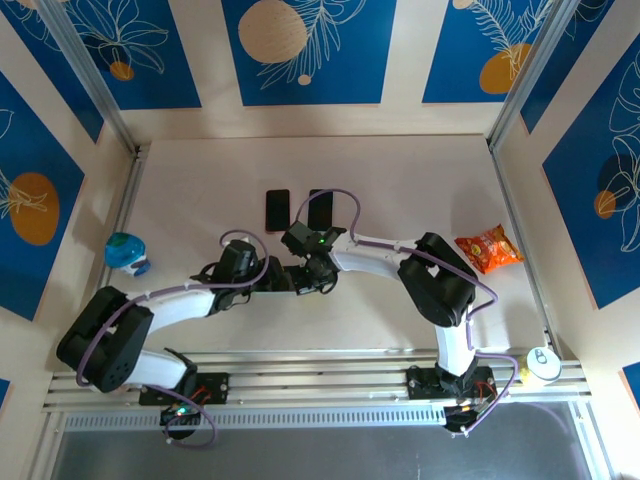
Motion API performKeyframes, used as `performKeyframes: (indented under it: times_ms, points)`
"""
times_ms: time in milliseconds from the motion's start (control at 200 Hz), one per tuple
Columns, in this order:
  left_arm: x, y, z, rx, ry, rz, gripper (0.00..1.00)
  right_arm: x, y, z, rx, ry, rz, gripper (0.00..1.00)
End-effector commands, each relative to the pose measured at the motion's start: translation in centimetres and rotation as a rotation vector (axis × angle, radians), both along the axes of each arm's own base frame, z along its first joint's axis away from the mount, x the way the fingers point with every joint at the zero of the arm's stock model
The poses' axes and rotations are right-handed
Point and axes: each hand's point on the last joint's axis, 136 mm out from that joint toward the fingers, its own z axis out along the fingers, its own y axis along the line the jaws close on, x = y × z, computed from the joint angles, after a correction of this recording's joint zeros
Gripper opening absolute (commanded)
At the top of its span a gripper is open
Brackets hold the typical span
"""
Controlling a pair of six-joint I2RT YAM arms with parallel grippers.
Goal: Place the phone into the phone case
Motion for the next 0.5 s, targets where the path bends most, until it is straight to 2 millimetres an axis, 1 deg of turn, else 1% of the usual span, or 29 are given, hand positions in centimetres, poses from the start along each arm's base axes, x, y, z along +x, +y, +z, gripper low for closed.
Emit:
performKeyframes:
  times_ms: [0, 70, 150, 210, 275, 350, 410, 455, 495]
  points:
    - [-1.9, 2.3, -3.6, 0.106, 0.176, 0.035, 0.63, -11.3, -4.9, -9.2, -0.237, 0.458, 0.078, 0.00]
    - [-1.8, 2.5, -3.2, 0.118, 0.195, 0.044, 0.63, -11.4, -4.9, -8.1, -0.249, 0.469, 0.073, 0.00]
    - [-1.9, 2.3, -2.5, 0.112, 0.218, 0.035, 0.63, -11.3, -4.2, -6.8, -0.245, 0.480, 0.056, 0.00]
    - [-2.0, 2.1, -2.1, 0.099, 0.203, 0.019, 0.63, -10.9, -3.6, -6.6, -0.239, 0.449, 0.048, 0.00]
    - [-2.0, 2.2, -1.9, 0.093, 0.180, 0.017, 0.63, -10.8, -3.0, -7.3, -0.238, 0.437, 0.035, 0.00]
    - [-1.8, 2.2, -1.7, 0.089, 0.127, -0.005, 0.63, -11.1, -2.8, -9.3, -0.241, 0.426, 0.028, 0.00]
    - [-1.9, 2.7, -1.8, 0.097, 0.104, 0.005, 0.63, -11.6, -2.8, -10.7, -0.241, 0.428, 0.018, 0.00]
    - [-2.3, 3.0, -1.8, 0.089, 0.114, 0.020, 0.63, -11.8, -2.8, -11.3, -0.246, 0.426, 0.011, 0.00]
    - [-2.5, 2.8, -1.5, 0.073, 0.111, 0.012, 0.64, -11.9, -3.0, -11.6, -0.254, 0.420, 0.008, 0.00]
